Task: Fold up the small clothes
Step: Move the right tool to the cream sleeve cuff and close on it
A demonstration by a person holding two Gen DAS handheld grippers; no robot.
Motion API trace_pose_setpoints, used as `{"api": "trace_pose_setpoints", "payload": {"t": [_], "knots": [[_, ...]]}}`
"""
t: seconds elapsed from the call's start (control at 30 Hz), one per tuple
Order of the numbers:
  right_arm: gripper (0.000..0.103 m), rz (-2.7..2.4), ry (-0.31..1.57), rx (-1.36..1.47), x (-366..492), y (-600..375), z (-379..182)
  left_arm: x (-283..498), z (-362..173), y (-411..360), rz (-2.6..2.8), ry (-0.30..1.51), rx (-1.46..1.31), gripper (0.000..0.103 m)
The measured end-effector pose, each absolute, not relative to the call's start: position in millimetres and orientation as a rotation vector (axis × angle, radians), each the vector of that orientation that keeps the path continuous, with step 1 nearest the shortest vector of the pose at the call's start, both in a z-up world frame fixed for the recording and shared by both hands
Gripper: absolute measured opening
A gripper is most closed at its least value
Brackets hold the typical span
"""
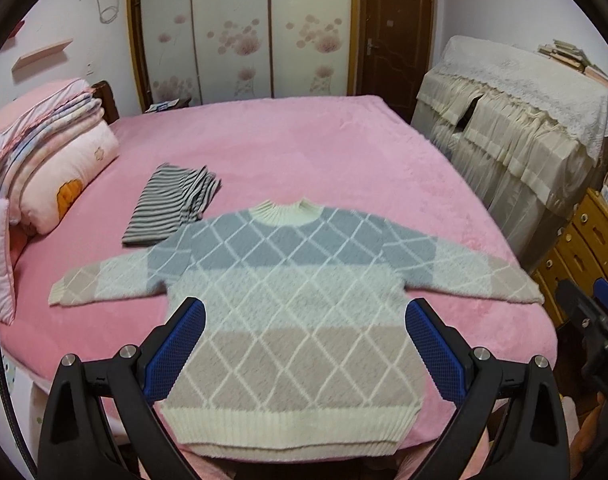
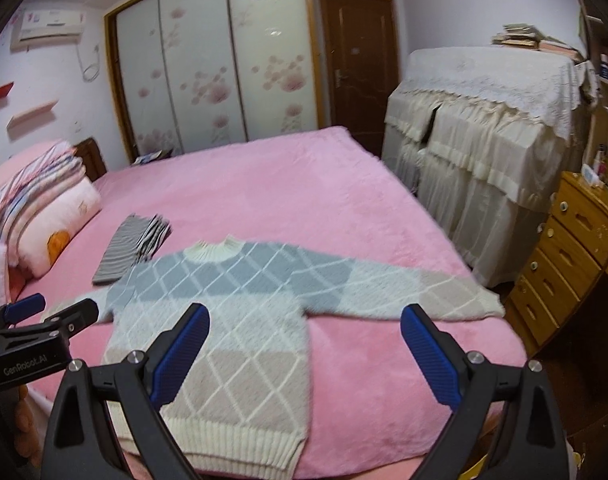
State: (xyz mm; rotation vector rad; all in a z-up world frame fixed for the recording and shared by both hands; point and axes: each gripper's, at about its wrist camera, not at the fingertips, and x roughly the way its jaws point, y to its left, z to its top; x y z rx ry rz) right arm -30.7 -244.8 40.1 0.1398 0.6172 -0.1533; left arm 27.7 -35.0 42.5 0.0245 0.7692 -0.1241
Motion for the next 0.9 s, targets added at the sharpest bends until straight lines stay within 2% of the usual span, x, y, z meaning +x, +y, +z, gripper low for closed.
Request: {"api": "trace_pose_setpoints", "payload": {"t": [0.4,0.57,0.9], "knots": [[0.100,-0.105,0.472,0.146,-42,-291,92,32,75,-59,-0.157,0.672,-0.048,0.100],[0.099,-0.110,0.519,0.145,-27,-302,83,38,70,-65,-0.170,0.679,-0.063,0.100],[0.099,-0.276,0.451,0.078,-33,-333,57,75,39,-106,-0.171,0.763,-0.037,0.100]]}}
